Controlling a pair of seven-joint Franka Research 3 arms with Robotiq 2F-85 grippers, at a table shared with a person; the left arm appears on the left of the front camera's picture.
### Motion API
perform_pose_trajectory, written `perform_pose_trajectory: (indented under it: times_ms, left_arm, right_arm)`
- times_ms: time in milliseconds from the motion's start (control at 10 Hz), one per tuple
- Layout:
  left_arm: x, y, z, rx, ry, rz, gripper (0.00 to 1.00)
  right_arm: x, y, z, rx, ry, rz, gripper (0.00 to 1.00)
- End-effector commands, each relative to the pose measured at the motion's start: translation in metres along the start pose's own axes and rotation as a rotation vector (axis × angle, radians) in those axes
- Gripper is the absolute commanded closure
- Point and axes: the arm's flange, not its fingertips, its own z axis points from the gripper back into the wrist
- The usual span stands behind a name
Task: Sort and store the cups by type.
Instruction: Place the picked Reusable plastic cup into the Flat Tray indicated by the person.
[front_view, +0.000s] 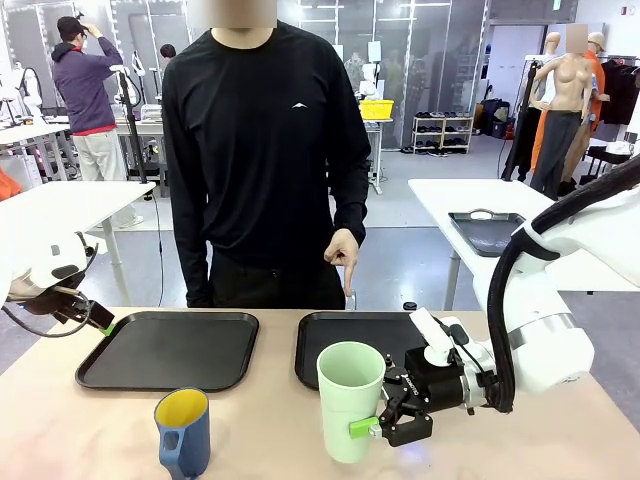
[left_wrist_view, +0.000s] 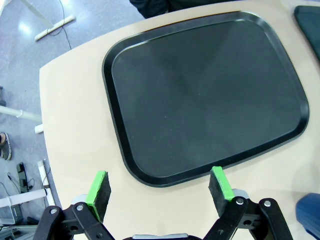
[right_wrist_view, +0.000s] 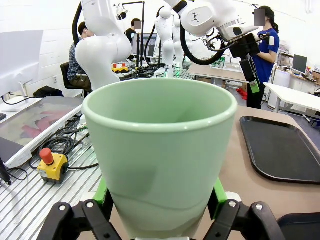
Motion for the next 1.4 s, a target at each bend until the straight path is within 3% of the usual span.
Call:
perform_pose_trajectory:
  times_ms: [0, 500, 800, 1000, 1300]
  left_arm:
    - [0.0, 0.003, 0.0, 0.004, 0.0, -0.008, 0.0]
    - [0.0, 0.003, 0.0, 0.004, 0.0, -0.008, 0.0]
    - [0.0, 0.003, 0.0, 0.004, 0.0, -0.008, 0.0]
    - [0.0, 0.003, 0.0, 0.004, 0.0, -0.008, 0.0]
    - [0.0, 0.003, 0.0, 0.004, 0.0, -0.008, 0.0]
  right_arm:
    - [0.0, 0.0, 0.0, 0.0, 0.0, 0.0, 0.14]
    - [0.004, -0.036, 0.018, -0.058, -0.009, 0.021, 0.14]
    - [0.018, -0.107, 0.041, -0.138, 0.047, 0.023, 0.14]
    - [0.032, -0.149, 0.059, -0.206, 0.033, 0.027, 0.14]
    - [0.045, -0.182, 0.079, -0.242, 0.013, 0.006, 0.14]
